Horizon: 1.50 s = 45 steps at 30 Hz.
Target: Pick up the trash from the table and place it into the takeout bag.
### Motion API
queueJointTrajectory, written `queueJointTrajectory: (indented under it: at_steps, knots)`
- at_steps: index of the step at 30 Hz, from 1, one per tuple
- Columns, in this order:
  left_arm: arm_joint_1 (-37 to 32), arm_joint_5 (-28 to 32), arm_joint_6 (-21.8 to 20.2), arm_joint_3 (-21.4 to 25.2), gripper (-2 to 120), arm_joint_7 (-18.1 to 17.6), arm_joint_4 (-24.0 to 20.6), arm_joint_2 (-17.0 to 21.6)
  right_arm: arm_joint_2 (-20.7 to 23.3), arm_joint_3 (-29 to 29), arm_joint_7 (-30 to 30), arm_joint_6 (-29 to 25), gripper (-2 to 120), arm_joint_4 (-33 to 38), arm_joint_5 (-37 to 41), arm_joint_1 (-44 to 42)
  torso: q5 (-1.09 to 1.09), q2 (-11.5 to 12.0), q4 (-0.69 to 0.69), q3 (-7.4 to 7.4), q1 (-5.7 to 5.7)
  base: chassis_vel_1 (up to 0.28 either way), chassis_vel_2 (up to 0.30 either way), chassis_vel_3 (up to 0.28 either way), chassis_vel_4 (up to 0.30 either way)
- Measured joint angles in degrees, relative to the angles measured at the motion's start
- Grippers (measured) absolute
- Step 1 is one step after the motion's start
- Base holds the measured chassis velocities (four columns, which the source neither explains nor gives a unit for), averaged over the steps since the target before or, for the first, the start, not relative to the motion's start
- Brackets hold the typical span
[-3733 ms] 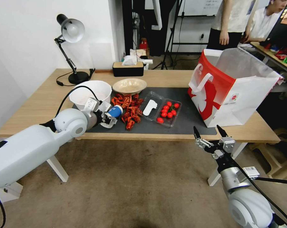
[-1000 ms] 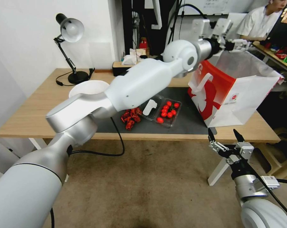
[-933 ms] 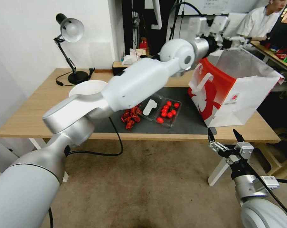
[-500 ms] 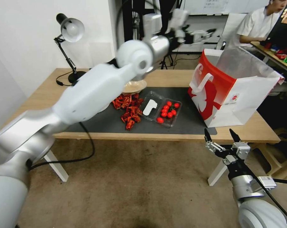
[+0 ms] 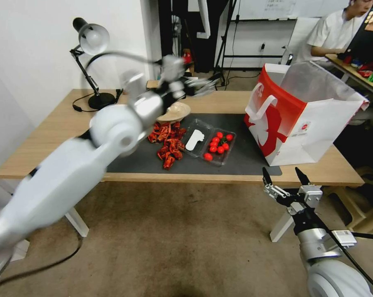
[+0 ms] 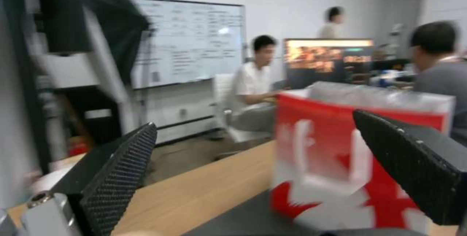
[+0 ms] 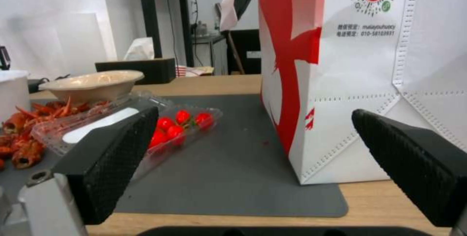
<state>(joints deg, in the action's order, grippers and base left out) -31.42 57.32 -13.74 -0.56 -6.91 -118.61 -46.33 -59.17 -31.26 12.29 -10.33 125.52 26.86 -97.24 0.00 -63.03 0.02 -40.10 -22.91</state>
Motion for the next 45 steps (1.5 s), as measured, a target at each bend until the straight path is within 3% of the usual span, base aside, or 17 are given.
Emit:
queueJointTrajectory:
  at_steps: [1, 2, 5, 6, 8, 9, 12, 13, 15, 16, 19, 26, 29, 45]
  knots:
    - [-6.41, -3.65, 1.83, 4.02, 100, 0.03, -1.87, 0.29, 0.00, 0.05, 0.02, 0.03, 100, 0.13, -0.02, 0.04, -0.01, 0.00, -0.01, 0.00, 0.00, 0.000, 0.000, 0.000, 0.000]
    - [-6.41, -3.65, 1.83, 4.02, 100, 0.03, -1.87, 0.29, 0.00, 0.05, 0.02, 0.03, 100, 0.13, -0.02, 0.04, -0.01, 0.00, -0.01, 0.00, 0.00, 0.000, 0.000, 0.000, 0.000]
    - [-19.50, -11.47, 7.16, 10.83, 100, 0.02, -5.56, -0.53, 0.04, 0.22, 0.07, 0.20, 100, 0.38, -0.06, 0.06, 0.02, 0.00, -0.02, 0.00, 0.00, 0.000, 0.000, 0.000, 0.000]
    - [-19.50, -11.47, 7.16, 10.83, 100, 0.02, -5.56, -0.53, 0.04, 0.22, 0.07, 0.20, 100, 0.38, -0.06, 0.06, 0.02, 0.00, -0.02, 0.00, 0.00, 0.000, 0.000, 0.000, 0.000]
    - [-27.52, -17.52, 9.78, 14.10, 100, 0.05, -7.09, -2.47, 0.06, 0.39, 0.10, 0.23, 100, 0.62, -0.11, 0.04, -0.02, 0.00, 0.00, 0.00, 0.00, 0.000, 0.000, 0.000, 0.000]
    - [-27.52, -17.52, 9.78, 14.10, 100, 0.05, -7.09, -2.47, 0.06, 0.39, 0.10, 0.23, 100, 0.62, -0.11, 0.04, -0.02, 0.00, 0.00, 0.00, 0.00, 0.000, 0.000, 0.000, 0.000]
    - [-38.49, -26.48, 14.12, 19.35, 100, -0.61, -9.13, -7.89, 0.15, 0.67, 0.17, 0.31, 100, 1.00, -0.23, 0.04, 0.01, 0.00, -0.01, -0.01, 0.00, 0.000, 0.000, 0.000, 0.000]
    - [-38.49, -26.48, 14.12, 19.35, 100, -0.61, -9.13, -7.89, 0.15, 0.67, 0.17, 0.31, 100, 1.00, -0.23, 0.04, 0.01, 0.00, -0.01, -0.01, 0.00, 0.000, 0.000, 0.000, 0.000]
    - [-44.03, -32.82, 15.86, 21.21, 100, -3.31, -9.99, -10.58, 0.23, 0.66, 0.24, 0.36, 100, 1.13, -0.25, 0.03, 0.01, 0.00, -0.02, 0.00, 0.00, 0.000, 0.000, 0.000, 0.000]
    - [-44.03, -32.82, 15.86, 21.21, 100, -3.31, -9.99, -10.58, 0.23, 0.66, 0.24, 0.36, 100, 1.13, -0.25, 0.03, 0.01, 0.00, -0.02, 0.00, 0.00, 0.000, 0.000, 0.000, 0.000]
    - [-52.47, -40.14, 15.92, 23.03, 100, -8.60, -10.70, -13.24, 0.35, 0.56, 0.27, 0.40, 100, 1.28, -0.25, -0.02, 0.01, 0.00, 0.00, 0.00, 0.00, 0.000, 0.000, 0.000, 0.000]
    - [-58.04, -44.83, 14.26, 23.55, 100, -13.51, -9.65, -14.72, 0.32, 0.74, 0.29, 0.42, 100, 1.58, -0.28, -0.15, -0.01, 0.00, -0.02, -0.01, 0.00, 0.000, 0.000, 0.000, 0.000]
    - [-59.86, -45.62, 11.09, 23.32, 100, -15.43, -9.33, -15.17, 0.28, 0.85, 0.29, 0.42, 100, 1.82, -0.38, -0.54, 0.01, 0.00, -0.02, -0.01, 0.00, 0.000, 0.000, 0.000, 0.000]
    - [-60.85, -44.88, 8.69, 21.68, 100, -15.36, -7.20, -15.84, 0.45, 0.59, 0.12, 0.40, 100, 1.98, -0.35, -0.90, 0.00, 0.00, -0.02, -0.01, -0.01, 0.000, 0.000, 0.000, 0.000]
